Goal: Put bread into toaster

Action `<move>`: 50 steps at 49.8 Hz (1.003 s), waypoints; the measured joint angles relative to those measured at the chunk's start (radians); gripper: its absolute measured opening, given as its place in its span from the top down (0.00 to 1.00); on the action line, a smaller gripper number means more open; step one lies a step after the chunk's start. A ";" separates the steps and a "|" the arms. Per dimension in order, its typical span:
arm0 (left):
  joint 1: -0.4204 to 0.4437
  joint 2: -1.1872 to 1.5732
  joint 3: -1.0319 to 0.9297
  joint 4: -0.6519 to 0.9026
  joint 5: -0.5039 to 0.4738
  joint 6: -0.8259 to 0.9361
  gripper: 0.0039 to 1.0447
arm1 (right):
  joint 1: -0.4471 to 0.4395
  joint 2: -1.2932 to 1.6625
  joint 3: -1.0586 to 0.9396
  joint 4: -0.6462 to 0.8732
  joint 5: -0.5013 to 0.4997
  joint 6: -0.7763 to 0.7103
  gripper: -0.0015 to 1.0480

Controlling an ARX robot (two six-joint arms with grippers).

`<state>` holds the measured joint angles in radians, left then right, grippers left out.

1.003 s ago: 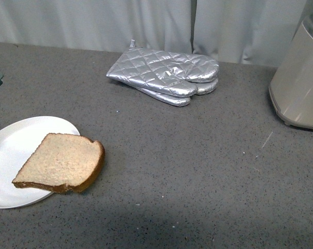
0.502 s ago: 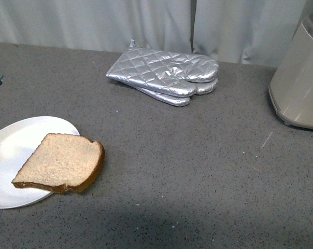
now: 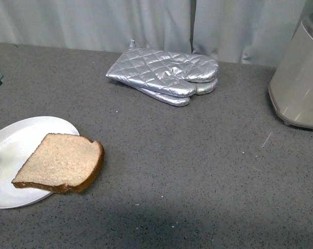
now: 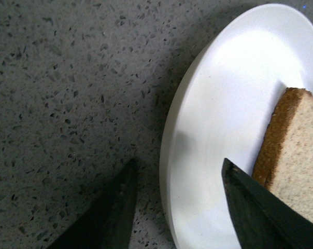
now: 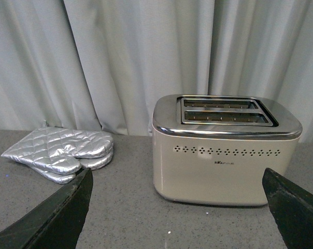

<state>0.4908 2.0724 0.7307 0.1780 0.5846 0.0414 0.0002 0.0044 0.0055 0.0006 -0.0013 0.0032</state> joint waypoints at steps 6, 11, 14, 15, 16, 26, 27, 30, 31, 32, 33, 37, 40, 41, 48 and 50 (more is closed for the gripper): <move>-0.003 0.000 -0.006 0.004 -0.039 -0.024 0.70 | 0.000 0.000 0.000 0.000 0.000 0.000 0.09; -0.019 -0.008 -0.011 0.003 -0.069 -0.076 0.89 | 0.000 0.000 0.000 0.000 0.000 0.000 0.09; -0.040 -0.026 -0.019 -0.003 -0.087 -0.121 0.97 | 0.000 0.000 0.000 0.000 0.000 0.000 0.09; -0.047 -0.033 -0.021 -0.005 -0.090 -0.128 0.97 | 0.000 0.000 0.000 0.000 0.000 0.000 0.09; -0.054 -0.043 -0.022 -0.009 -0.093 -0.143 0.97 | 0.000 0.000 0.000 0.000 0.000 0.000 0.09; -0.136 -0.140 -0.023 -0.049 -0.157 -0.246 0.97 | 0.000 0.000 0.000 0.000 0.000 0.000 0.09; -0.146 -0.149 -0.024 -0.052 -0.167 -0.255 0.97 | 0.000 0.000 0.000 0.000 0.000 0.000 0.09; -0.184 -0.175 -0.029 -0.062 -0.191 -0.288 0.97 | 0.000 0.000 0.000 0.000 0.000 0.000 0.09; -0.195 -0.183 -0.032 -0.063 -0.198 -0.295 0.97 | 0.000 0.000 0.000 0.000 0.000 0.000 0.09; -0.208 -0.191 -0.035 -0.063 -0.207 -0.306 0.97 | 0.000 0.000 0.000 0.000 0.000 0.000 0.09; -0.221 -0.200 -0.040 -0.063 -0.217 -0.317 0.97 | 0.000 0.000 0.000 0.000 0.000 0.000 0.09; -0.272 -0.227 -0.056 -0.054 -0.253 -0.360 0.97 | 0.000 0.000 0.000 0.000 0.000 0.000 0.09; -0.341 -0.246 -0.079 -0.016 -0.308 -0.395 0.97 | 0.000 0.000 0.000 0.000 0.000 0.000 0.09; -0.362 -0.248 -0.085 -0.002 -0.317 -0.410 0.97 | 0.000 0.000 0.000 0.000 0.000 0.000 0.09; -0.507 -0.241 -0.097 0.068 -0.371 -0.511 0.97 | 0.000 0.000 0.000 0.000 0.000 0.000 0.09; -0.550 -0.233 -0.095 0.084 -0.378 -0.546 0.97 | 0.000 0.000 0.000 0.000 0.000 0.000 0.09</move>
<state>-0.0589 1.8393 0.6361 0.2623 0.2062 -0.5045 0.0002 0.0044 0.0055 0.0006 -0.0017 0.0032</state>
